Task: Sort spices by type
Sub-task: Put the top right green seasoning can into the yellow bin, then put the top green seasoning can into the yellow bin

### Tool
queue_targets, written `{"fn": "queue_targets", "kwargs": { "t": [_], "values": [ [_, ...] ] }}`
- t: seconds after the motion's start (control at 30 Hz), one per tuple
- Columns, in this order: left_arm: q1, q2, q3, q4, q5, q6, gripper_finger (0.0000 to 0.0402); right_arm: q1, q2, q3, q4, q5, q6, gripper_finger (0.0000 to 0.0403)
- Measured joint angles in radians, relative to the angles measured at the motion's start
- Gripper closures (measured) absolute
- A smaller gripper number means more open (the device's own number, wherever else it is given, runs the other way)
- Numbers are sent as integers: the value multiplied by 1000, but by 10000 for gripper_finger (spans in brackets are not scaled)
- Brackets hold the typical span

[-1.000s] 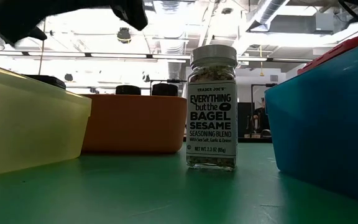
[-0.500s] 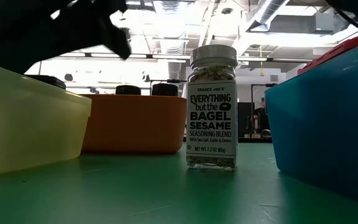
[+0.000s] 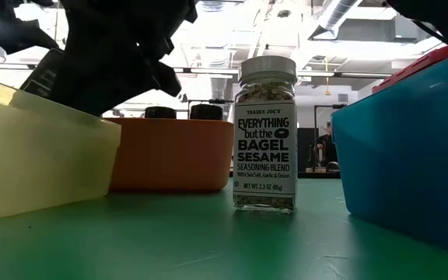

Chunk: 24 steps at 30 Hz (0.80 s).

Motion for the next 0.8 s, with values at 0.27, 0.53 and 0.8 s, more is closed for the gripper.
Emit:
{"fn": "queue_targets", "kwargs": {
  "t": [0.27, 0.53, 0.8],
  "values": [
    [0, 0, 0, 0, 0, -2, 107, 8, 0, 0, 2, -87, -58, 245],
    [0, 0, 0, 0, -1, 9, 107, 21, 0, 0, -7, -92, -84, 243],
    [0, 0, 0, 0, -1, 8, 107, 4, 0, 0, -7, -104, -67, 160]
  ]
}}
